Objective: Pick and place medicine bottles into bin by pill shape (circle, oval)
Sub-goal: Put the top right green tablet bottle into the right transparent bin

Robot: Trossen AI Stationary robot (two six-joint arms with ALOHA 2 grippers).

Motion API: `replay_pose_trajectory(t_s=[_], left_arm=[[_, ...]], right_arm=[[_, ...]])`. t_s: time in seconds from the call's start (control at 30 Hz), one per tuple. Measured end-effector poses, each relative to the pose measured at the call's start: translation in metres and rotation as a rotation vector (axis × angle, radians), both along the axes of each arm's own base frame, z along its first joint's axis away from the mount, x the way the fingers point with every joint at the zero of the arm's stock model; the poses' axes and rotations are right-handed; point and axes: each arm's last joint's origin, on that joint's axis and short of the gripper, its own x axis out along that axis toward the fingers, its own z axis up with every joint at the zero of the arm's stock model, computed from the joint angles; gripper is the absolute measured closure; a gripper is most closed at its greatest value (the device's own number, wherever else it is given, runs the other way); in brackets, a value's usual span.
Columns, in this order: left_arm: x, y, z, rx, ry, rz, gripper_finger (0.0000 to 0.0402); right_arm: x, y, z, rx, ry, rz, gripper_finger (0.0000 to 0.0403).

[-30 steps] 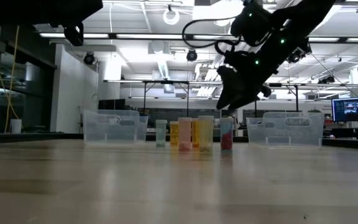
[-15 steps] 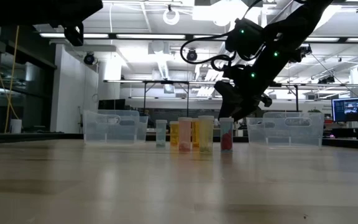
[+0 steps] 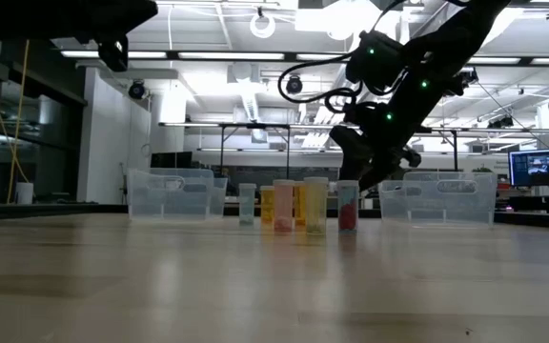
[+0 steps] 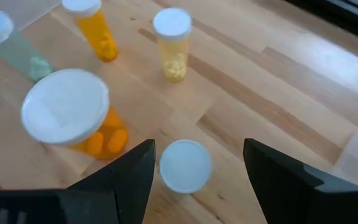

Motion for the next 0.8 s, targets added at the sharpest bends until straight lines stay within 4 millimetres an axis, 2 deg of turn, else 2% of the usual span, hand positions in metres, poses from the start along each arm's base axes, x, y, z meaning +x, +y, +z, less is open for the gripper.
replay_pose_trajectory(t_s=[0.33,0.8], left_arm=[[0.0,0.0,0.0,0.0,0.0,0.0,0.0397],[0.0,0.0,0.0,0.0,0.0,0.0,0.0397]], right_arm=[[0.0003,0.0009,-0.0004,0.028,-0.004,0.022,0.017],[0.0,0.001,-0.0007,0.028,0.001,0.024,0.027]])
